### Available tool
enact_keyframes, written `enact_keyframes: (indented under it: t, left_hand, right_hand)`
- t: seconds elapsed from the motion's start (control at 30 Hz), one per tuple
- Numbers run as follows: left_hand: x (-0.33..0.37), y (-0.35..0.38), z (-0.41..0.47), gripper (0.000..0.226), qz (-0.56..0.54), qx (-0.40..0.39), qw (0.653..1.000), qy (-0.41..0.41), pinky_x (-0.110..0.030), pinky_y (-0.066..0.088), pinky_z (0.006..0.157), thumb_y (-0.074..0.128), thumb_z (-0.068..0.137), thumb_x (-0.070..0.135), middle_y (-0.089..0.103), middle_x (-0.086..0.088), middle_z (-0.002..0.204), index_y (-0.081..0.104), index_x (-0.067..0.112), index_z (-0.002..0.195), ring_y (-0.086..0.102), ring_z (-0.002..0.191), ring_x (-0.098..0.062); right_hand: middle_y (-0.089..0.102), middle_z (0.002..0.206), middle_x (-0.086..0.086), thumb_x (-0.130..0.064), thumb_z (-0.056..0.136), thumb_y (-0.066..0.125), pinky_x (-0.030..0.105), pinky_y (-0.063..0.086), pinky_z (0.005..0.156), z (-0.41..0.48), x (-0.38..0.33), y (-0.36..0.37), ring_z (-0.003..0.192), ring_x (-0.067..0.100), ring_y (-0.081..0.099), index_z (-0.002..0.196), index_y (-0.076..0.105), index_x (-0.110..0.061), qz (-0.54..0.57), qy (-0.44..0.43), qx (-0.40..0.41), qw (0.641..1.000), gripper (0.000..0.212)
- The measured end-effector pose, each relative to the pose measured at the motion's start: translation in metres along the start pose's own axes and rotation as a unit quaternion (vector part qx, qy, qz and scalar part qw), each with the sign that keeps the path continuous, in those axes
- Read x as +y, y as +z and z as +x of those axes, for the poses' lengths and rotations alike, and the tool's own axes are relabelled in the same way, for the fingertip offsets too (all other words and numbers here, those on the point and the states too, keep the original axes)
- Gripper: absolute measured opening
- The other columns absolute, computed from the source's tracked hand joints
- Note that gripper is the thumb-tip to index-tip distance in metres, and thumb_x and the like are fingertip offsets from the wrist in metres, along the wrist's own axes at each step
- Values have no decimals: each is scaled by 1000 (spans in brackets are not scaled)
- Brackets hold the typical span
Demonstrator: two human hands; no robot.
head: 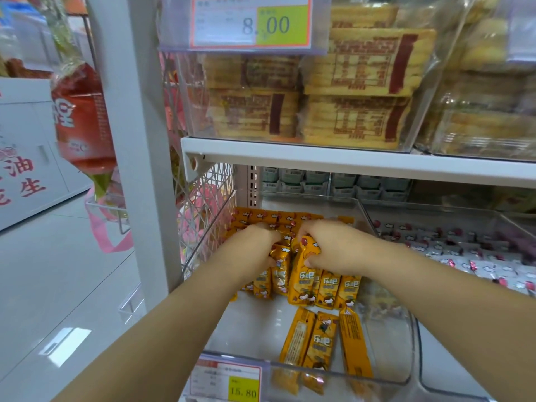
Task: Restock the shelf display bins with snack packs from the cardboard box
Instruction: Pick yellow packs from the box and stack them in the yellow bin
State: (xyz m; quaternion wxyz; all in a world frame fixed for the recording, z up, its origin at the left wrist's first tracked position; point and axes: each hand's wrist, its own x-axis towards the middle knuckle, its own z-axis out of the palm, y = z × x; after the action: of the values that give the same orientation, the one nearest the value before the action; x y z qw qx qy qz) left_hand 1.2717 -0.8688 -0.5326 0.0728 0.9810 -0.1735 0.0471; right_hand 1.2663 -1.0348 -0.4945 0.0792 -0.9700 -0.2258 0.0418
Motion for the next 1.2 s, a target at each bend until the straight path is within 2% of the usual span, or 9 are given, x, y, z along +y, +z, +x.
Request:
enact_keyframes:
  t: [0.07,0.13,0.27,0.5,0.7,0.87,0.93,1.03,1.2]
  left_hand:
    - [1,4,0,38,22,-3,1000,-5,-37,48,86,63,88,18,47,-9,125,55,16,126,54,110,-28]
    - [2,5,-1,38,30,-3,1000,-10,-36,48,85,63,88,17,45,-8,126,55,14,125,55,110,-29]
    - [1,7,-2,35,13,12,1000,-10,-35,48,86,64,87,17,47,-6,125,58,13,121,54,110,-26]
    - [0,4,-3,38,-15,11,1000,-21,-35,46,90,68,86,21,49,-8,123,58,12,122,52,113,-27]
    - [1,1,-1,38,9,-13,999,-31,-40,48,91,66,88,20,48,-10,124,58,11,124,54,111,-29]
    - [6,-3,1,40,33,-50,998,-32,-37,45,95,61,92,19,45,-11,131,54,12,130,52,116,-28]
    - [8,-5,3,38,30,-46,998,-38,-36,45,95,59,93,20,46,-10,132,54,13,130,52,116,-27]
    - [10,-5,2,40,48,-53,996,-53,-35,45,93,59,93,23,43,-11,132,52,11,131,51,118,-28]
    - [6,2,-1,34,24,-10,998,-51,-33,45,82,64,89,22,49,-10,120,58,12,122,55,108,-29]
  right_hand:
    - [54,119,7,-21,89,63,28,44,78,0,-4,3,105,21,53,127,48,-15,-21,13,5,1000,41]
    - [56,112,9,-16,90,60,33,50,79,1,-9,6,100,24,56,122,50,-12,-43,21,13,999,34]
    - [58,105,11,-12,92,59,31,43,66,3,-17,11,87,24,56,115,51,-10,-72,29,32,996,25]
    - [62,108,14,-9,91,60,33,46,68,5,-21,20,95,30,62,119,51,-7,-65,46,67,995,29]
    - [59,112,14,-21,92,61,35,51,77,4,-16,22,99,29,60,126,48,-7,20,88,94,991,39]
    - [59,104,13,-20,94,59,31,44,63,1,-13,24,80,23,57,129,44,-9,35,64,97,993,40]
    - [60,108,12,-19,93,60,30,45,67,0,-11,21,89,25,60,130,44,-10,40,48,97,993,42]
    - [60,116,11,-23,92,61,34,49,84,1,-7,18,107,27,57,131,45,-13,36,45,106,993,43]
    - [55,123,10,-21,89,65,36,49,89,9,-8,20,108,28,57,128,50,-11,2,46,100,994,43]
